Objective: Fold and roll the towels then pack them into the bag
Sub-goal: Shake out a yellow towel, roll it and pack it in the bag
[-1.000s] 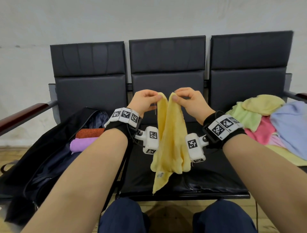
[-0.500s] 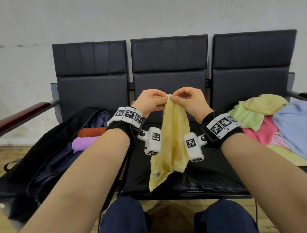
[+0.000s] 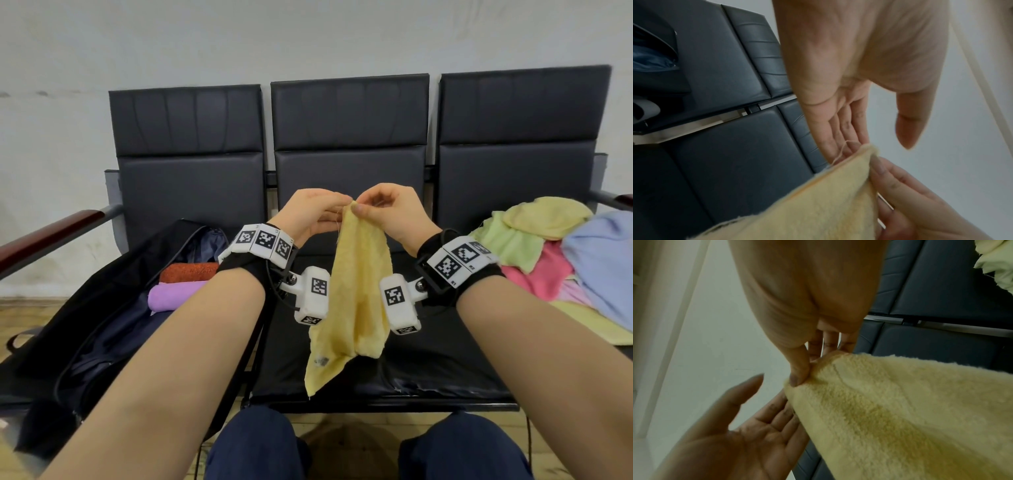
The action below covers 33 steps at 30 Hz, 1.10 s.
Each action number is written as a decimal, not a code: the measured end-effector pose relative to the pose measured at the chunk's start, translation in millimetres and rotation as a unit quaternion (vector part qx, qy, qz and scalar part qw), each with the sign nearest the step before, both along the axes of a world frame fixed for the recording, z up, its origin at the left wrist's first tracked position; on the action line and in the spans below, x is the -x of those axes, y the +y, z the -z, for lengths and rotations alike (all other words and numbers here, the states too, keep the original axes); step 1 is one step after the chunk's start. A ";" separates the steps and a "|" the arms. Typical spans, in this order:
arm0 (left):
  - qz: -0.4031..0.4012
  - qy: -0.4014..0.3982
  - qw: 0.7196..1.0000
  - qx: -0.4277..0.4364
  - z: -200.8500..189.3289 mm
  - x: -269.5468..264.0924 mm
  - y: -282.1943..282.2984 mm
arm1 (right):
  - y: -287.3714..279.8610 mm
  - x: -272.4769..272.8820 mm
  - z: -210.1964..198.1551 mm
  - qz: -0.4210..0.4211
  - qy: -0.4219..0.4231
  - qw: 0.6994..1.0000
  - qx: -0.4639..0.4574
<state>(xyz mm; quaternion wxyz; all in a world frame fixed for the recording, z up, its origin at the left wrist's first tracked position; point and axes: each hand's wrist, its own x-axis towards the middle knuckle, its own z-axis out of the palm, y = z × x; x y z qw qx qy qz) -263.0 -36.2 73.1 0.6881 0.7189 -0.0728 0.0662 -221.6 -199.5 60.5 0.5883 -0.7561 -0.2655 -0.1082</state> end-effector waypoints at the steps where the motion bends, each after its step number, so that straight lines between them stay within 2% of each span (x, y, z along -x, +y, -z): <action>1: 0.003 -0.006 1.000 0.000 0.9 0.2 -0.5 | 1.0 -0.1 0.3 -0.001 0.003 1.000 -0.002; 4: -0.001 -0.039 0.999 -0.003 7.3 -1.3 2.6 | 2.5 0.8 0.1 -0.025 0.033 0.999 -0.014; 8: 0.021 -0.046 0.998 0.024 11.1 -1.8 10.1 | 0.3 3.4 -1.9 -0.081 0.140 0.984 -0.077; 10: 0.031 -0.054 0.998 0.001 9.9 -1.5 12.3 | 0.7 3.8 -0.1 -0.092 0.170 0.981 -0.033; 13: 0.021 -0.075 0.996 -0.043 6.2 -1.9 12.4 | 2.1 4.8 4.6 -0.117 0.170 0.977 0.046; 18: -0.005 -0.083 0.995 -0.052 0.8 0.0 14.2 | -4.8 2.6 8.7 -0.161 0.185 0.969 0.029; 22: -0.032 -0.074 0.996 -0.046 0.8 -0.7 12.7 | -4.0 0.3 11.3 -0.074 0.098 0.991 0.052; 25: -0.056 -0.087 0.994 -0.034 1.5 -1.2 7.9 | -0.1 -5.6 13.5 0.028 -0.016 0.998 0.062; 29: -0.070 -0.092 0.993 -0.029 2.3 -2.5 3.6 | -1.1 -14.5 16.3 0.099 -0.071 0.984 0.132; 33: -0.079 -0.109 0.991 -0.022 -1.1 -1.1 0.7 | -6.0 -16.2 17.7 0.158 -0.095 0.949 0.256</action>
